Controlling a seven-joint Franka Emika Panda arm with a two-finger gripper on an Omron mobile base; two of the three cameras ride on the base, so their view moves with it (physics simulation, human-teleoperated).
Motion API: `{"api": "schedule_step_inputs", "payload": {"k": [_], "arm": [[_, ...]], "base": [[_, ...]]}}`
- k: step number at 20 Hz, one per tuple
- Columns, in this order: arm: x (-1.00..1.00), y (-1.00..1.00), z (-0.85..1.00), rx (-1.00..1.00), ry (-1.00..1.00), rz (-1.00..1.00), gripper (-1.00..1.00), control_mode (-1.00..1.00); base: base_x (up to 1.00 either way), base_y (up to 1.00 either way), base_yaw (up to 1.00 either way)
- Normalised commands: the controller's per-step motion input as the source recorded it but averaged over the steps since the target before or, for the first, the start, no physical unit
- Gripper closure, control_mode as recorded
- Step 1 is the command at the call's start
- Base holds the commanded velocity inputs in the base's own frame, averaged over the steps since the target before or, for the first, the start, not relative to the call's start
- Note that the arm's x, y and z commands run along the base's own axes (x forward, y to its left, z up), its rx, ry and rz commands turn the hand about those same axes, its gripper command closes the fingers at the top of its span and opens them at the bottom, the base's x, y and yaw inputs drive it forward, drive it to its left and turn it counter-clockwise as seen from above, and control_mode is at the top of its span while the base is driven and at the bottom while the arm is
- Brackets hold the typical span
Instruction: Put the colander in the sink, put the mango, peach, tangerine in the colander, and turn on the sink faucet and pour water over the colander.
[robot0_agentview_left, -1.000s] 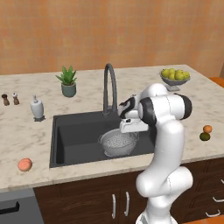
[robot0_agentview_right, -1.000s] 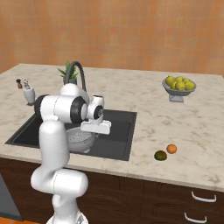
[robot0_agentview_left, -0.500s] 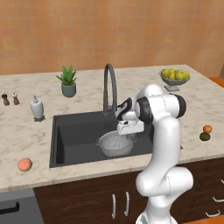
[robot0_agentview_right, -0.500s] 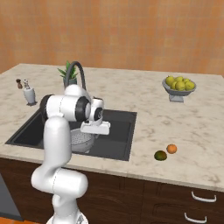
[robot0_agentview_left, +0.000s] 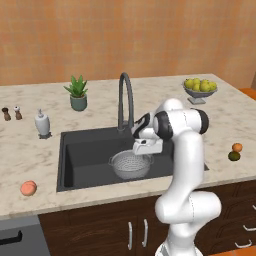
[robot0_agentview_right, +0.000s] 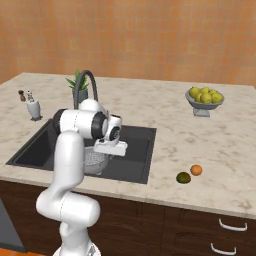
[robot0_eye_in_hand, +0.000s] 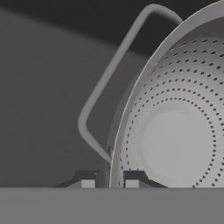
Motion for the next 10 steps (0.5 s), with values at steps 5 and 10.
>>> {"api": "schedule_step_inputs", "payload": {"k": [5, 10], "arm": [[0.14, 0.02, -0.32, 0.00, 0.00, 0.00, 1.00, -1.00], [0.18, 0.03, -0.29, 0.00, -0.02, 0.00, 1.00, -1.00]], "base": [[0.00, 0.00, 0.00], [0.00, 0.00, 0.00]]}}
